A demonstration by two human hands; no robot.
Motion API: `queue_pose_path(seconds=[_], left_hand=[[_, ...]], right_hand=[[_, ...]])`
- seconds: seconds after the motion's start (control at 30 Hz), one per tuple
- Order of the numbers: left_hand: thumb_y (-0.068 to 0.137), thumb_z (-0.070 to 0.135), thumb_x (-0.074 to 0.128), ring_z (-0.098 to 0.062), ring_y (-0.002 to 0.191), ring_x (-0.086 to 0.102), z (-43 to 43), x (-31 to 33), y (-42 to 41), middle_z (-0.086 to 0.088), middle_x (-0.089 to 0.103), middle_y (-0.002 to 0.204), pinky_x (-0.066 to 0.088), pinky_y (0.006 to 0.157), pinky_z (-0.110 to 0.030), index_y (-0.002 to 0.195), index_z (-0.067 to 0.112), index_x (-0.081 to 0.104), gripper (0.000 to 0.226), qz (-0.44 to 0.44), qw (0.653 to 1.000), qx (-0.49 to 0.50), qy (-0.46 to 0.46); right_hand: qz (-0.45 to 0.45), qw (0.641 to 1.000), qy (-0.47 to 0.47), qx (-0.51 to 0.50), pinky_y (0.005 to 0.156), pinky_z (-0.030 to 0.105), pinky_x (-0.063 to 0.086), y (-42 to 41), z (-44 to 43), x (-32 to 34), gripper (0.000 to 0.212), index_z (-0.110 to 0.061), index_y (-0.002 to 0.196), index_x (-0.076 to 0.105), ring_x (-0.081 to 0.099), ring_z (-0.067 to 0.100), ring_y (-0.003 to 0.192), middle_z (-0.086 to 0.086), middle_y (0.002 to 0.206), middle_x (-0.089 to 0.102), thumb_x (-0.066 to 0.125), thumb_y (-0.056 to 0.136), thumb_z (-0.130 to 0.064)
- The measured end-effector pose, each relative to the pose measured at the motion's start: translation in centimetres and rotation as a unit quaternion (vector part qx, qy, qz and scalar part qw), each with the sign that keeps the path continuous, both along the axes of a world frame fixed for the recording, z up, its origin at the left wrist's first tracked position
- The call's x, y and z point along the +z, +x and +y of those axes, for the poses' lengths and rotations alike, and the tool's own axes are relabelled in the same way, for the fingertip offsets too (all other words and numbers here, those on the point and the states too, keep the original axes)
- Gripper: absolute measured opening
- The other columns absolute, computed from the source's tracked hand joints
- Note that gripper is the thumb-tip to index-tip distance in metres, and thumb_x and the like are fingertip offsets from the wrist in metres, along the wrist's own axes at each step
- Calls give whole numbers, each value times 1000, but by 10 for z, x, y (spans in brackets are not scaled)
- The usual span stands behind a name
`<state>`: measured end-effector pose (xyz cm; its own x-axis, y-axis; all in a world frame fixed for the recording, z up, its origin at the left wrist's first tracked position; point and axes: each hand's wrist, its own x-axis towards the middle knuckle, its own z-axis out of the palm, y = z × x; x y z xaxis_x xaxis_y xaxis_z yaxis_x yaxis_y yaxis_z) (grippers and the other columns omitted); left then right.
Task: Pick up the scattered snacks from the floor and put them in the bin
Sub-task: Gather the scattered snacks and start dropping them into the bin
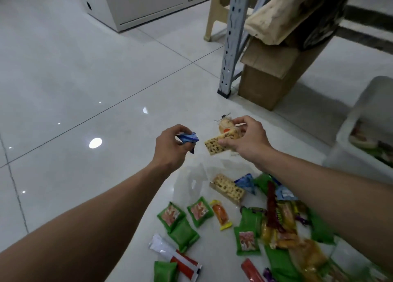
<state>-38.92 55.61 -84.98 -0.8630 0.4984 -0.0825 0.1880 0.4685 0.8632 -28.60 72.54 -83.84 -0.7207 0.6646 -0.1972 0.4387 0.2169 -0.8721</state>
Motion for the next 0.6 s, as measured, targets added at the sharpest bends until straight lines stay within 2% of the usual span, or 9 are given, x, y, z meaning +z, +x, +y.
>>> queue_pose_path(seconds=[0.17,0.27,0.4,0.5,0.6], left_hand=[[81,9,73,-19,74,63,81,33,23,-1,59,103,48,61,-24,95,20,65,19,35,997,-73,15],[81,12,74,-13,67,60,127,51,46,0,61,100,46,59,-20,97,18,66,19,62,990,-119,33],[80,10,74,-5,60,55,183,68,87,4,63,85,41,54,-11,96,16,66,18,71,980,-174,68],[79,10,74,-10,72,62,223,73,121,1,68,86,48,65,-21,95,16,66,19,70,968,-228,75],[80,11,74,-12,79,65,258,75,155,-1,70,91,54,72,-24,97,16,66,19,64,957,-273,71]], right_hand=[[43,993,30,-107,73,25,53,53,52,33,58,-26,107,54,58,6,87,-2,107,61,90,62,-21],[55,980,61,-181,78,26,52,92,88,50,58,-25,107,54,58,9,92,-3,107,62,90,62,-22],[80,952,80,-285,75,21,48,149,130,70,58,-19,111,57,58,9,92,-2,107,62,89,63,-16],[91,923,83,-365,75,20,47,189,154,77,58,-20,112,58,59,10,92,-5,108,62,89,63,-15],[90,904,79,-411,75,21,47,223,174,76,58,-21,112,57,57,10,90,-6,105,59,89,63,-16]])
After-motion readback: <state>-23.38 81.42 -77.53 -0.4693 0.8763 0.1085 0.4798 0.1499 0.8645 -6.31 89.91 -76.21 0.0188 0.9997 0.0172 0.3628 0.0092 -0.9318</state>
